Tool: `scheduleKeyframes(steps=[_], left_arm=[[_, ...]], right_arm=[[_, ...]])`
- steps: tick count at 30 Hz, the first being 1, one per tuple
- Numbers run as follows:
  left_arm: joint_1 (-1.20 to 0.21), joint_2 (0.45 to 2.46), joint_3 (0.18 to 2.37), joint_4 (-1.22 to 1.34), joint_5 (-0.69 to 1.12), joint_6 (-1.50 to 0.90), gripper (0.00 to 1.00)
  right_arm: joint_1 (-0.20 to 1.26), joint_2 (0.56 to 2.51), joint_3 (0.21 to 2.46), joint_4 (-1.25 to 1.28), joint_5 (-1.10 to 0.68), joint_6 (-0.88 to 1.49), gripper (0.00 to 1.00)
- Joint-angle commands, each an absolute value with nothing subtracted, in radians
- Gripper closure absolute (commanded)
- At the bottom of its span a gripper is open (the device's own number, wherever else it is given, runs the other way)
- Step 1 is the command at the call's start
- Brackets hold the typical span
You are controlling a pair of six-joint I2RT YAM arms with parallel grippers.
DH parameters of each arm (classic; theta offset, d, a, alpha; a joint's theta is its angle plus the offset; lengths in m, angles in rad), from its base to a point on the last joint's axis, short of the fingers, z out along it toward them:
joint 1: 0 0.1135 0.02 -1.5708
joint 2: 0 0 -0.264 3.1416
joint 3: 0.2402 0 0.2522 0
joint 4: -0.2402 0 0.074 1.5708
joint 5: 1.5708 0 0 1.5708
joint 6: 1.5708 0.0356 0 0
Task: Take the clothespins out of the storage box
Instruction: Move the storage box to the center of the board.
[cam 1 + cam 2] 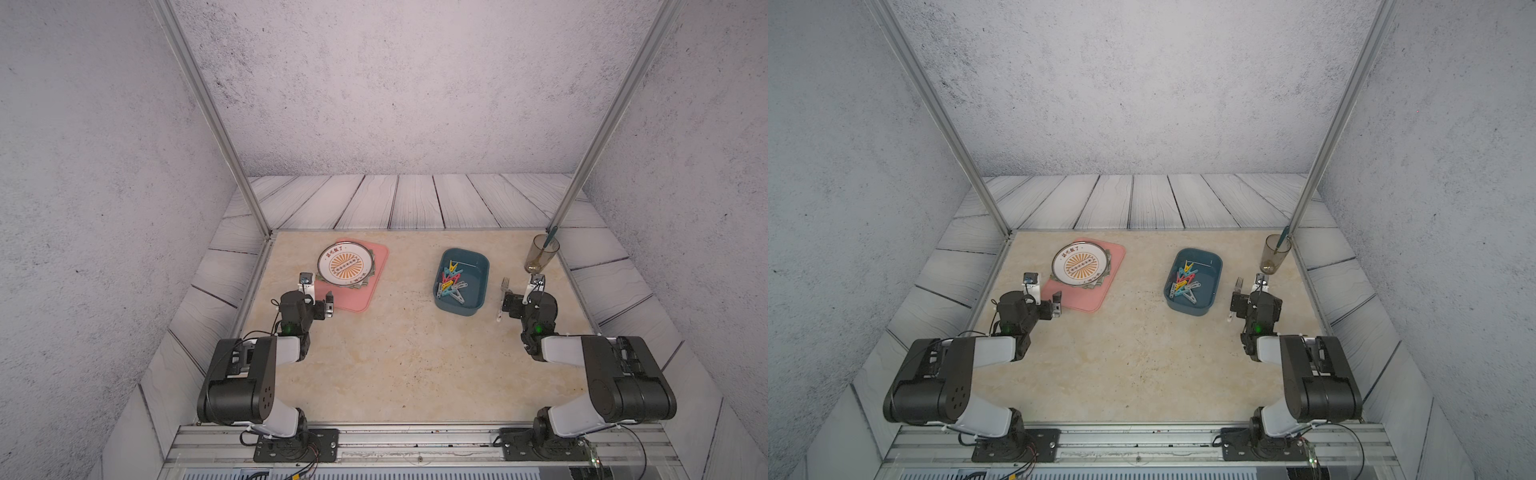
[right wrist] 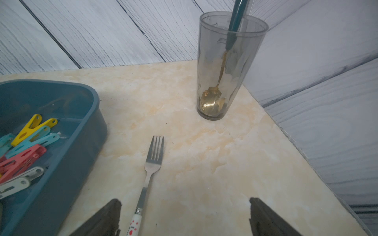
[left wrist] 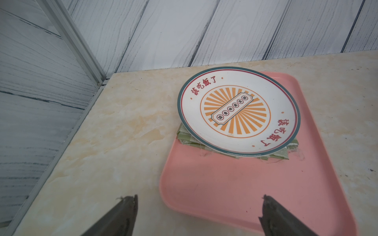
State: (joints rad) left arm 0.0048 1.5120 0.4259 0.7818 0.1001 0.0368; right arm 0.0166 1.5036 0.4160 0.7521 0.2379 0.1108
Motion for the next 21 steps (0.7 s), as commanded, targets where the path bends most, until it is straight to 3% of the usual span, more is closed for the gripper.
scheduleKeyframes(steps=[1, 15, 21], left_arm=[[0.015, 1.519, 0.445, 0.778, 0.103, 0.031, 0.01], [0.015, 1.519, 0.445, 0.778, 0.103, 0.031, 0.02], [0.017, 1.525, 0.476, 0.726, 0.009, -0.011, 0.02]], right_arm=[[0.018, 1.519, 0.437, 0.745, 0.231, 0.105, 0.01], [0.018, 1.511, 0.433, 0.748, 0.216, 0.096, 0.01], [0.018, 1.412, 0.479, 0.586, 0.157, 0.076, 0.01]])
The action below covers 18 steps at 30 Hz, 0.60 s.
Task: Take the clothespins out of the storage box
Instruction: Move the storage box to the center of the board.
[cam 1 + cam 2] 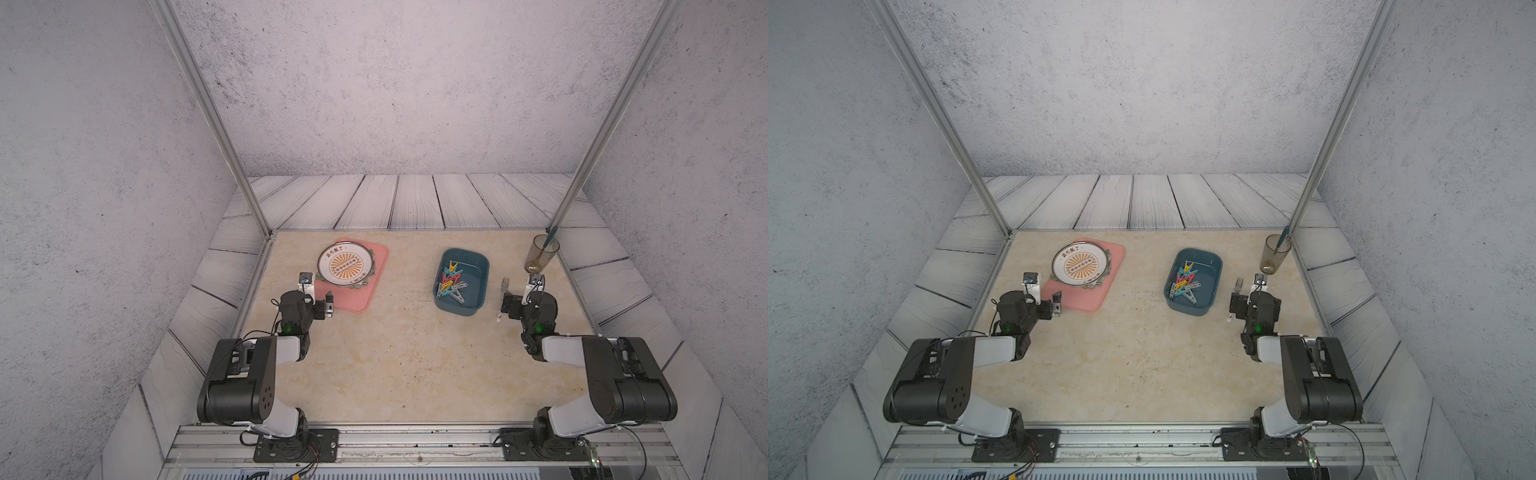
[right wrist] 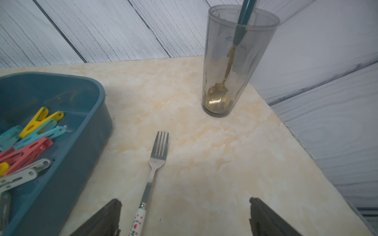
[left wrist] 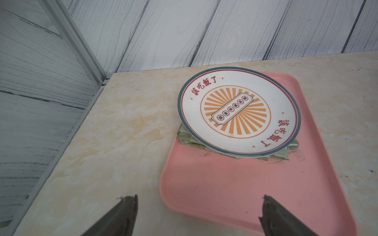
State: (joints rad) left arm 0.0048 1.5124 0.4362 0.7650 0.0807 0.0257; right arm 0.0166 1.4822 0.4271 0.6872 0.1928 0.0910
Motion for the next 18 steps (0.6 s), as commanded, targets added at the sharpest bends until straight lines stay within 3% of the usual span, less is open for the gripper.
scheduleKeyframes(steps=[1, 8, 14, 18], left_arm=[[0.017, 1.524, 0.475, 0.727, 0.003, -0.014, 0.02], [0.017, 1.449, 0.534, 0.566, 0.074, 0.017, 0.02], [0.017, 1.386, 0.600, 0.412, 0.108, 0.022, 0.02], [0.017, 1.374, 0.711, 0.178, 0.131, 0.029, 0.02]], right_arm=[[0.018, 1.391, 0.498, 0.519, 0.155, 0.087, 0.01], [0.018, 1.335, 0.738, -0.025, 0.122, 0.231, 0.01], [0.027, 1.419, 0.979, -0.414, 0.038, 0.387, 0.01], [0.059, 1.504, 1.100, -0.563, -0.027, 0.465, 0.01]])
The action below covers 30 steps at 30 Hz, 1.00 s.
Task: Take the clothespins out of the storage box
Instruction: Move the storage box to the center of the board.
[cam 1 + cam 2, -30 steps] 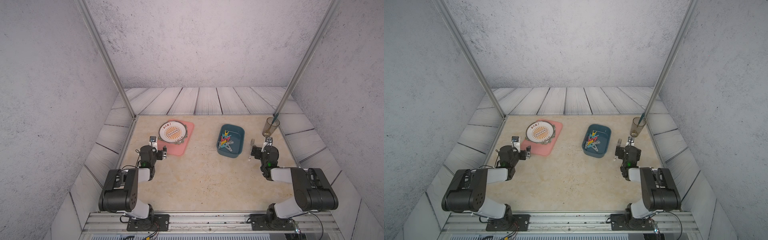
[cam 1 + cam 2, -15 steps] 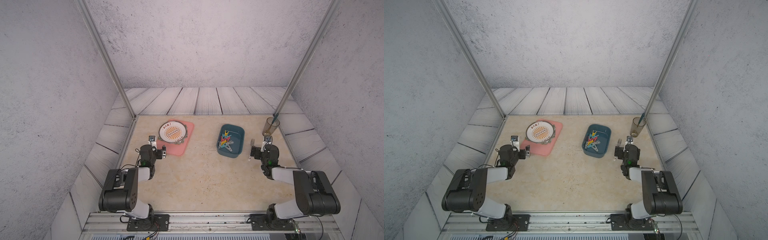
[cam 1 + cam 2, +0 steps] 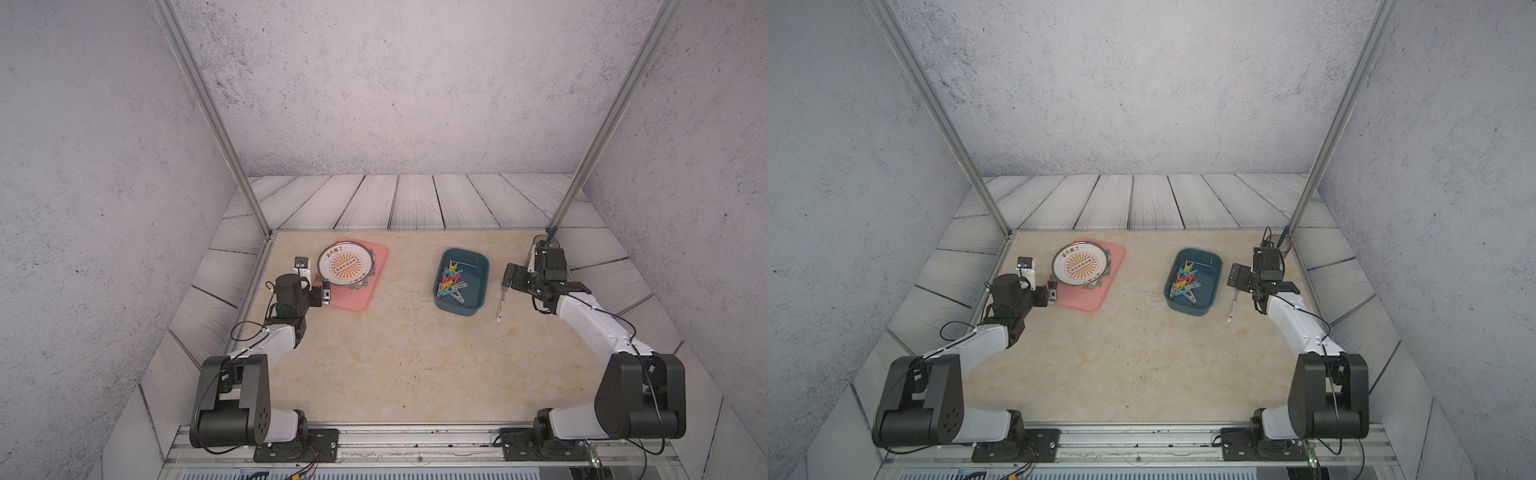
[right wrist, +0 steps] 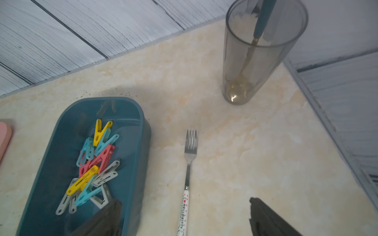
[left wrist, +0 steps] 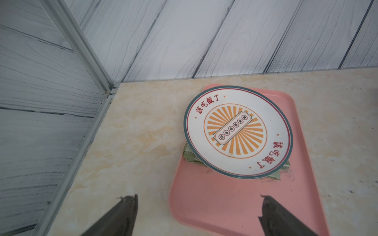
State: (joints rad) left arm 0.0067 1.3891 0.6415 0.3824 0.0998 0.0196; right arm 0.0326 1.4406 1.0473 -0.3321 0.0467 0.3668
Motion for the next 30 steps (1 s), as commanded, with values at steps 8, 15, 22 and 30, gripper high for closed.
scheduleKeyframes(steps=[8, 15, 22, 30], left_arm=[[0.017, 1.363, 0.847, -0.078, 0.272, 0.048, 0.01], [0.017, 1.350, 0.850, -0.132, 0.346, 0.096, 0.03], [0.017, 1.321, 0.850, -0.186, 0.429, 0.142, 0.06], [0.016, 1.296, 0.868, -0.240, 0.488, 0.168, 0.08]], right_arm=[[0.195, 1.610, 1.193, -0.609, 0.032, 0.529, 0.14], [0.239, 1.695, 1.238, -0.589, 0.071, 0.565, 0.40], [0.255, 1.790, 1.287, -0.586, 0.058, 0.567, 0.59], [0.266, 1.812, 1.267, -0.572, 0.072, 0.569, 0.74]])
